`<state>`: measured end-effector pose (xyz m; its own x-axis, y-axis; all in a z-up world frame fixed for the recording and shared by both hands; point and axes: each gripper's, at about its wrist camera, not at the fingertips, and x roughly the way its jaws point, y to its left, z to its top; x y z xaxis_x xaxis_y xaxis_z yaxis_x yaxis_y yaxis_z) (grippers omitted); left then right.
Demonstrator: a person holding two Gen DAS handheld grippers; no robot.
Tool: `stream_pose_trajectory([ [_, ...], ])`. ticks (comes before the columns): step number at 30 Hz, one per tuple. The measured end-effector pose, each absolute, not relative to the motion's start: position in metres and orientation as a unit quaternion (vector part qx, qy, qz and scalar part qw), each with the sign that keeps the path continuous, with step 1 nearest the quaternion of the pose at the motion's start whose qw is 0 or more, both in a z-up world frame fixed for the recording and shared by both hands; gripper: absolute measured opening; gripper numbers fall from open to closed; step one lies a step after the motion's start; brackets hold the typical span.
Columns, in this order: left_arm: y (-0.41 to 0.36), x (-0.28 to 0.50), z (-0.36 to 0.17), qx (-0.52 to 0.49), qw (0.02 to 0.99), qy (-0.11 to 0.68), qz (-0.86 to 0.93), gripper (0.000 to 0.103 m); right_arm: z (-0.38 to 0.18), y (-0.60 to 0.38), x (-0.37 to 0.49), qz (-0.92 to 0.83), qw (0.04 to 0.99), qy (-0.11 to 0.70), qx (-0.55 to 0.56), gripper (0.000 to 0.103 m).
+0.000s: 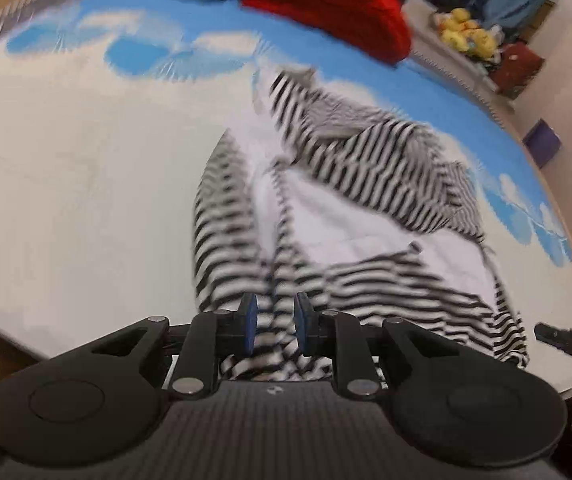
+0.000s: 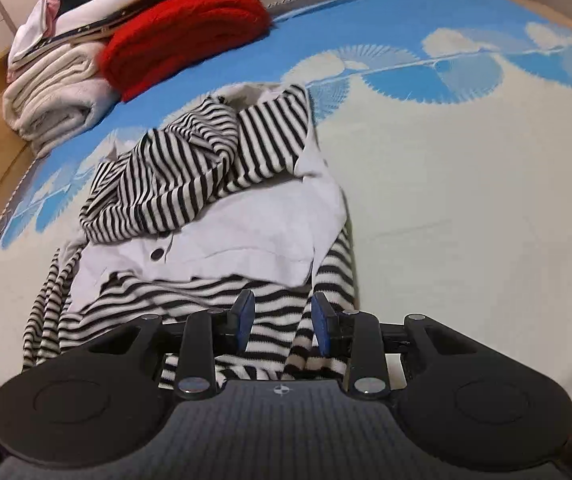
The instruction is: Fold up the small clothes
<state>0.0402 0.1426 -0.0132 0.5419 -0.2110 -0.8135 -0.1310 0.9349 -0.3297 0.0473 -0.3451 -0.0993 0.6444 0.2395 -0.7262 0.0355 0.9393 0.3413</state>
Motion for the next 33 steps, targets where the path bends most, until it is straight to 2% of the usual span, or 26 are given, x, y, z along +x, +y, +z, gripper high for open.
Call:
stream_pose_trajectory([
  [3,0.156,0.055,-0.045,-0.209,0.821,0.531,0.004,0.025,-0.115,-0.347,0.052,0.052,0.876,0.450,0.164,0.034],
  [7,0.164,0.062,-0.052,-0.253,0.807,0.533,0.020,0.050,-0.132,-0.354,0.061,0.045,0.853,0.482,0.194,0.040],
  [10,0.160,0.067,-0.058,-0.270,0.791,0.548,0.025,0.056,-0.143,-0.357,0.064,0.045,0.836,0.501,0.220,0.048],
  [13,0.151,0.072,-0.058,-0.254,0.793,0.553,0.017,0.063,-0.150,-0.354,0.067,0.056,0.827,0.513,0.224,0.052],
  [18,0.143,0.075,-0.072,-0.220,0.781,0.583,0.028,0.063,-0.162,-0.347,0.072,0.055,0.813,0.543,0.203,0.053],
  [29,0.135,0.075,-0.079,-0.197,0.779,0.595,0.017,0.060,-0.162,-0.342,0.075,0.059,0.814,0.549,0.179,0.053],
  [31,0.136,0.075,-0.079,-0.196,0.779,0.595,0.016,0.054,-0.163,-0.341,0.075,0.061,0.815,0.549,0.176,0.052],
  [33,0.136,0.075,-0.079,-0.196,0.780,0.595,0.011,0.044,-0.163,-0.341,0.075,0.063,0.815,0.549,0.173,0.042],
])
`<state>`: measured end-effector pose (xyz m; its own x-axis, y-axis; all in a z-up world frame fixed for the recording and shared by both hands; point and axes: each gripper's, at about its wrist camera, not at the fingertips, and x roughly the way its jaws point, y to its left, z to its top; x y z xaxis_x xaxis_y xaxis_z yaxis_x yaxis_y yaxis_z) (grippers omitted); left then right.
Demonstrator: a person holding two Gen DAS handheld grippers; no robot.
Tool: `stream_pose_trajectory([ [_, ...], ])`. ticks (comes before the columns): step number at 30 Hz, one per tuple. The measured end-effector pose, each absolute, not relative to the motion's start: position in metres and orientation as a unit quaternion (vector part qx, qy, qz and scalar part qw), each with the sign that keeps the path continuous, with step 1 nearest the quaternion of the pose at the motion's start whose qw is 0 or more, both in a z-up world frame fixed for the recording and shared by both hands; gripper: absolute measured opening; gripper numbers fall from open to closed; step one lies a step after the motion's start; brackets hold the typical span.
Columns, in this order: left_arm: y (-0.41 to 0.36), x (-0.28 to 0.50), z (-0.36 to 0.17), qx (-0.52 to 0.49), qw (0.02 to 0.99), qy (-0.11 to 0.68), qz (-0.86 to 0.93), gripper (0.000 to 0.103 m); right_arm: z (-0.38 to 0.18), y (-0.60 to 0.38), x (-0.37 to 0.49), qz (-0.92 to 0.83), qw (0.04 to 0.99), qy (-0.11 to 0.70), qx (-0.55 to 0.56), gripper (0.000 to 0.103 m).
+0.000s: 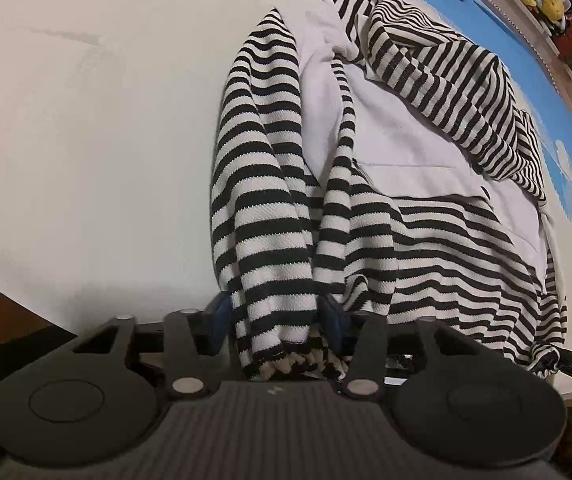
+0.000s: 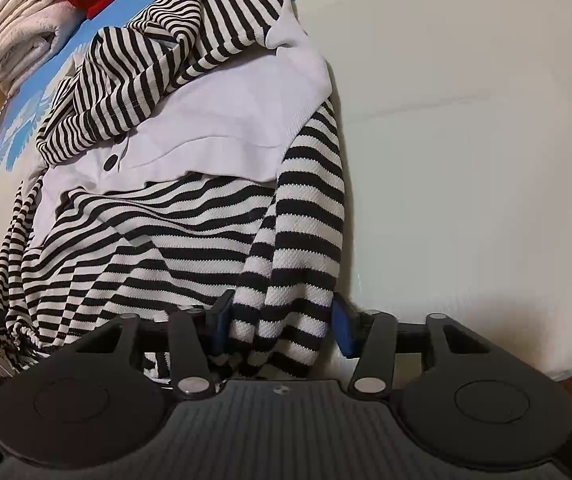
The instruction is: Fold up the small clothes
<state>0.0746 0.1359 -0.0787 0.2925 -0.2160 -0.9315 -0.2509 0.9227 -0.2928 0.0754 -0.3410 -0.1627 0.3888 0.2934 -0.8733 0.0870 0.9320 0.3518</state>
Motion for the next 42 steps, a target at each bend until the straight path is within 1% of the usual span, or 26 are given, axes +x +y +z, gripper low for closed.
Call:
stream_pose_trajectory([
  [1,0.135,0.075,-0.078,-0.195,0.780,0.594,0.008,0.035,-0.163,-0.341,0.075,0.066,0.815,0.549,0.173,0.031],
  [2,0.134,0.075,-0.078,-0.194,0.782,0.593,0.003,0.025,-0.163,-0.341,0.075,0.069,0.815,0.549,0.173,0.023],
  [3,0.132,0.075,-0.077,-0.191,0.784,0.591,-0.004,0.022,-0.163,-0.341,0.074,0.071,0.816,0.548,0.171,0.020],
  [4,0.130,0.074,-0.075,-0.185,0.787,0.589,-0.008,0.016,-0.162,-0.340,0.074,0.072,0.818,0.546,0.166,0.015],
  [5,0.128,0.074,-0.074,-0.178,0.791,0.586,-0.012,0.012,-0.160,-0.340,0.073,0.076,0.821,0.542,0.163,0.014],
  [8,0.122,0.072,-0.069,-0.161,0.801,0.577,-0.019,0.008,-0.155,-0.340,0.072,0.087,0.827,0.531,0.162,0.013],
  [12,0.123,0.070,-0.049,-0.162,0.816,0.554,-0.025,0.006,-0.137,-0.347,0.070,0.095,0.840,0.501,0.183,0.012],
  [19,0.123,0.055,0.016,-0.146,0.842,0.514,-0.073,0.006,-0.067,-0.363,0.056,0.115,0.874,0.421,0.213,0.011],
  [23,0.129,0.030,0.055,-0.160,0.854,0.486,-0.095,0.006,-0.033,-0.374,0.034,0.138,0.885,0.384,0.222,0.011],
  [28,0.136,-0.018,0.096,-0.175,0.858,0.463,-0.137,0.005,-0.002,-0.390,-0.010,0.171,0.884,0.366,0.236,0.010],
  [32,0.142,-0.037,0.108,-0.200,0.855,0.452,-0.155,0.005,0.016,-0.403,-0.046,0.195,0.884,0.349,0.241,0.010],
  [35,0.142,-0.023,0.106,-0.202,0.856,0.449,-0.154,0.005,0.018,-0.407,-0.049,0.198,0.883,0.344,0.251,0.010],
  [38,0.145,0.007,0.097,-0.210,0.855,0.452,-0.146,0.005,0.010,-0.406,-0.027,0.189,0.881,0.349,0.259,0.010],
  [42,0.153,0.076,0.078,-0.229,0.850,0.459,-0.119,0.006,-0.002,-0.405,0.034,0.176,0.874,0.362,0.273,0.010],
])
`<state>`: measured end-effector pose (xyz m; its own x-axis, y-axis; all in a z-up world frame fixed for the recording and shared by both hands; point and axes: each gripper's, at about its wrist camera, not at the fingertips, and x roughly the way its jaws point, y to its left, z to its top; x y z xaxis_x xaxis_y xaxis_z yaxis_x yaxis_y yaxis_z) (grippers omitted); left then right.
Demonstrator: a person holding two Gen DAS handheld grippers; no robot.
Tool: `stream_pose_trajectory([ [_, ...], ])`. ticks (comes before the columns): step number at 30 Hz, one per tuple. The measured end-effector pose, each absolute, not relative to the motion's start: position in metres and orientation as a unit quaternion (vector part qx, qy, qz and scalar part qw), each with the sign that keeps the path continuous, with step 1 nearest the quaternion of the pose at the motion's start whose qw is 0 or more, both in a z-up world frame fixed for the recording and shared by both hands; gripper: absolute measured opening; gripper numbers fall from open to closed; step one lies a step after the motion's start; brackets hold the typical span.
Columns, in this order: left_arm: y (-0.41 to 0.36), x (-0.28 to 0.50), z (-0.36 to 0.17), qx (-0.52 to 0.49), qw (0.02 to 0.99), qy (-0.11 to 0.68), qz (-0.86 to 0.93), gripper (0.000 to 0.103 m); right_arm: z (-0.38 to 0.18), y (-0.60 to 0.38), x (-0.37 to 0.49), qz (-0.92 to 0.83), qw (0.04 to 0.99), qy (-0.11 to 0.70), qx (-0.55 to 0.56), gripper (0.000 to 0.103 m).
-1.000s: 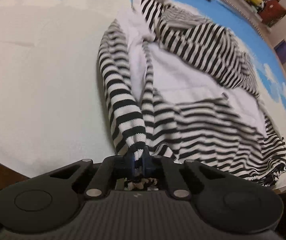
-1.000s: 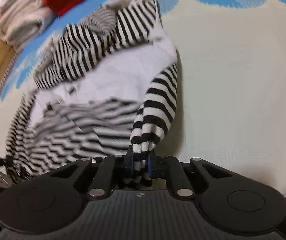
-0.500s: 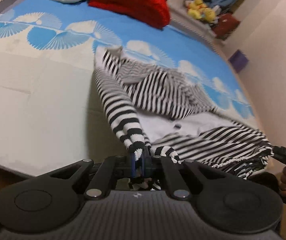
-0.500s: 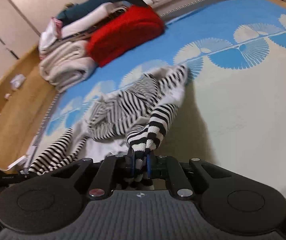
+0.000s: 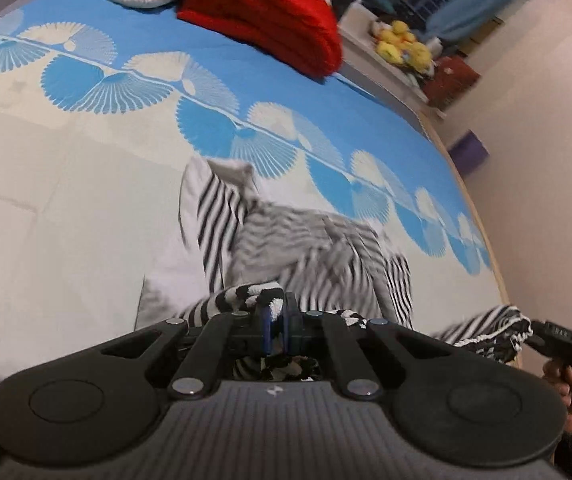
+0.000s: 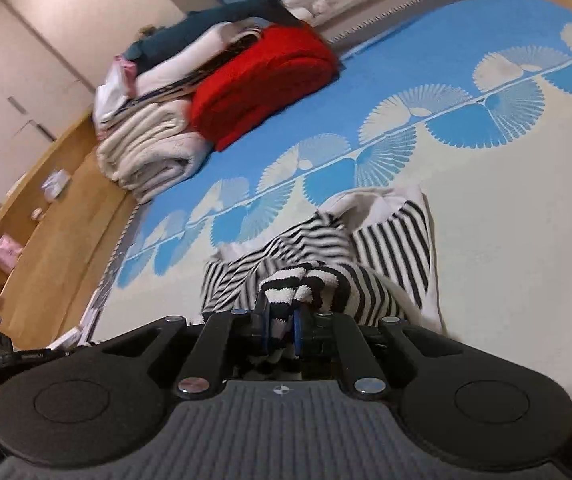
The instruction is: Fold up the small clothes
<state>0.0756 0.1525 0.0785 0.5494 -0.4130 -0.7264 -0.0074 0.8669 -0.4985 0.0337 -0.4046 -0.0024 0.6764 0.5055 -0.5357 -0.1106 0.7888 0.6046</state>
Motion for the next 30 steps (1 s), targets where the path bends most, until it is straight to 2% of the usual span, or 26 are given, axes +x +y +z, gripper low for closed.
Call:
stream_pose_trajectory([
  [6,0.151,0.199,0.026,-0.217,0.839,0.493,-0.073,0.006,-0.019,-0.395,0.154,0.133,0.874,0.395,0.249,0.010],
  [8,0.156,0.233,-0.006,-0.250,0.809,0.527,-0.069,0.018,-0.037,-0.395,0.197,0.103,0.869,0.411,0.257,0.013],
  [10,0.174,0.253,-0.039,-0.328,0.754,0.568,-0.041,0.029,-0.063,-0.394,0.232,0.046,0.867,0.429,0.249,0.015],
  [13,0.199,0.257,-0.048,-0.388,0.723,0.571,-0.032,0.030,-0.097,-0.397,0.249,0.010,0.844,0.461,0.275,0.018],
  [14,0.205,0.255,-0.042,-0.392,0.731,0.557,-0.043,0.035,-0.099,-0.400,0.248,0.016,0.842,0.458,0.284,0.018],
  [16,0.214,0.251,-0.027,-0.383,0.754,0.530,-0.061,0.045,-0.096,-0.405,0.239,0.032,0.852,0.435,0.290,0.020],
  [18,0.218,0.247,-0.016,-0.374,0.771,0.508,-0.085,0.046,-0.093,-0.419,0.230,0.044,0.857,0.402,0.320,0.036],
  [19,0.217,0.245,-0.013,-0.364,0.778,0.503,-0.095,0.046,-0.091,-0.427,0.227,0.039,0.860,0.382,0.338,0.053],
  [20,0.213,0.244,-0.010,-0.345,0.787,0.501,-0.102,0.046,-0.088,-0.436,0.222,0.029,0.864,0.359,0.352,0.060],
  [24,0.184,0.241,-0.011,-0.227,0.814,0.518,-0.130,0.048,-0.080,-0.461,0.216,0.028,0.876,0.305,0.372,0.060],
  [26,0.175,0.240,-0.023,-0.194,0.813,0.533,-0.130,0.054,-0.079,-0.455,0.223,0.048,0.888,0.323,0.324,0.060],
  [30,0.166,0.246,-0.050,-0.139,0.803,0.571,-0.102,0.054,-0.098,-0.421,0.240,0.088,0.885,0.404,0.212,0.060],
])
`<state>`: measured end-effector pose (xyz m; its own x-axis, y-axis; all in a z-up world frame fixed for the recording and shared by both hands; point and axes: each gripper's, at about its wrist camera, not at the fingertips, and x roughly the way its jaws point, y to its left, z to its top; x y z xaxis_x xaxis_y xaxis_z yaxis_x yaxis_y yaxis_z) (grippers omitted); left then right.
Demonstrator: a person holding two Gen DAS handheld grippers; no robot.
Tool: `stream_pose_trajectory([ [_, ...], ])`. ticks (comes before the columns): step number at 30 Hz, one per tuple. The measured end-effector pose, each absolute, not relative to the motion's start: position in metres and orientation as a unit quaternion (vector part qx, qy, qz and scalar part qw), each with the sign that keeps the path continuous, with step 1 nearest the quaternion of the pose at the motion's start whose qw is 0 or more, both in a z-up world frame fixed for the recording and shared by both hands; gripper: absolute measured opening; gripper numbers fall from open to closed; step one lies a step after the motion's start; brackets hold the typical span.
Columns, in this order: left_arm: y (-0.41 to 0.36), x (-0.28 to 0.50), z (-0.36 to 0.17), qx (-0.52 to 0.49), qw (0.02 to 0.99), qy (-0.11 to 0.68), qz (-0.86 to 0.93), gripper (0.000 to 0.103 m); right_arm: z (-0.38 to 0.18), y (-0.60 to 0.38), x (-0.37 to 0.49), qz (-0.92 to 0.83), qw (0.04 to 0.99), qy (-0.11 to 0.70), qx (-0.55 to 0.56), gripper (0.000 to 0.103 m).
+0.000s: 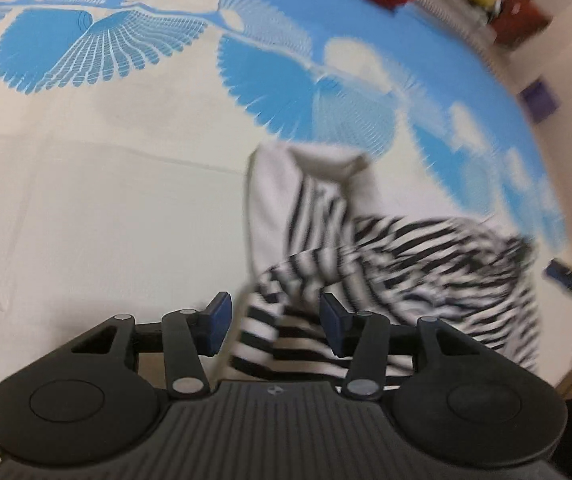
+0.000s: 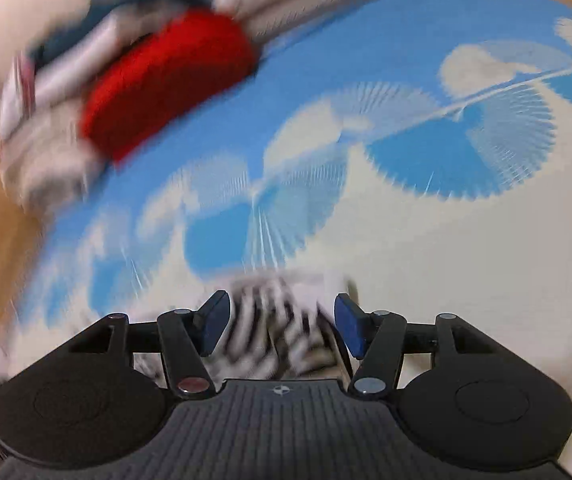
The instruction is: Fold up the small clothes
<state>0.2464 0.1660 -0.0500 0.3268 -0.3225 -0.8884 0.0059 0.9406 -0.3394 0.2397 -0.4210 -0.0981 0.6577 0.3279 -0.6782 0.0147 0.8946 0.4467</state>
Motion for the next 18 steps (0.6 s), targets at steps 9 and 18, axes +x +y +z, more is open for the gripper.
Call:
stream_pose_trajectory([
  [9,0.130,0.257,-0.061,-0.041,0.831,0.536,-0.142,0.059,-0.130,-0.352,0.267,0.117,0.883,0.455,0.014,0.061],
  [18,0.108,0.263,-0.064,0.015,0.849,0.499,-0.176,0.039,-0.137,-0.333,0.275,0.124,0.896,0.423,-0.054,0.058],
])
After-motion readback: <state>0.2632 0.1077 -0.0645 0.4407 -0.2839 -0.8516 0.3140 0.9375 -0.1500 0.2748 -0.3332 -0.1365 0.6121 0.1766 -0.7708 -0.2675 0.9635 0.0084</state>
